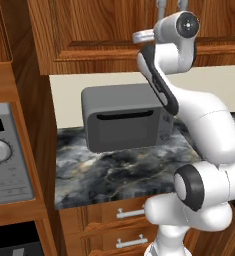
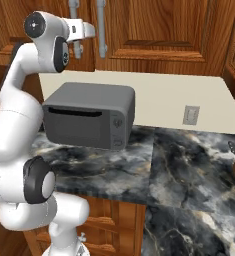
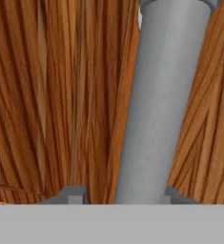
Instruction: Move the bowls from the cabinet to the plates on the dining table.
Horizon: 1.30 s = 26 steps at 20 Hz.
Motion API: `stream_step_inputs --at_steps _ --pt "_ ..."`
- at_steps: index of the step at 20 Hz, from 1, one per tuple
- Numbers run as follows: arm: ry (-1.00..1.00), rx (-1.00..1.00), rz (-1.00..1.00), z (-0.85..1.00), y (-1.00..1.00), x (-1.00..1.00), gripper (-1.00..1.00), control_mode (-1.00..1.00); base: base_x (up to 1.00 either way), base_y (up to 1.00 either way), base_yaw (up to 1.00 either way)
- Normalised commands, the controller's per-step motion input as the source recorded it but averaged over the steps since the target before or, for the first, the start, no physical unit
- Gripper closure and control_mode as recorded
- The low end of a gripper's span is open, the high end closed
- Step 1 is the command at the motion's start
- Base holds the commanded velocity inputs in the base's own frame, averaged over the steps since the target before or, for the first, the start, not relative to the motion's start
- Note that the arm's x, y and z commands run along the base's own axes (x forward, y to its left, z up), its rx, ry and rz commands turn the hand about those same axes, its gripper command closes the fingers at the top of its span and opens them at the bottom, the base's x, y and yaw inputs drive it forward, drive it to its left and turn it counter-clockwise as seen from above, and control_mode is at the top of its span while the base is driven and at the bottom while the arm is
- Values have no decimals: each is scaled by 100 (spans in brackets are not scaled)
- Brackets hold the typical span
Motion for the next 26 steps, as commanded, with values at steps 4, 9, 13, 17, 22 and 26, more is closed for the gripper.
stream_step_inputs --at_steps 4,9,13,17,22,26 --pt "-6 4 -12 0 8 -44 100 -100 0 0 0" --pt "-7 0 -10 -3 25 -47 100 -100 0 0 0" --pt "-6 0 -6 -13 35 -52 100 -100 0 0 0" --pt "-2 0 -9 -1 26 -43 100 -100 0 0 0" --pt "10 6 -6 9 28 -27 100 -100 0 0 0" --pt "11 9 -6 11 26 -27 100 -100 0 0 0"
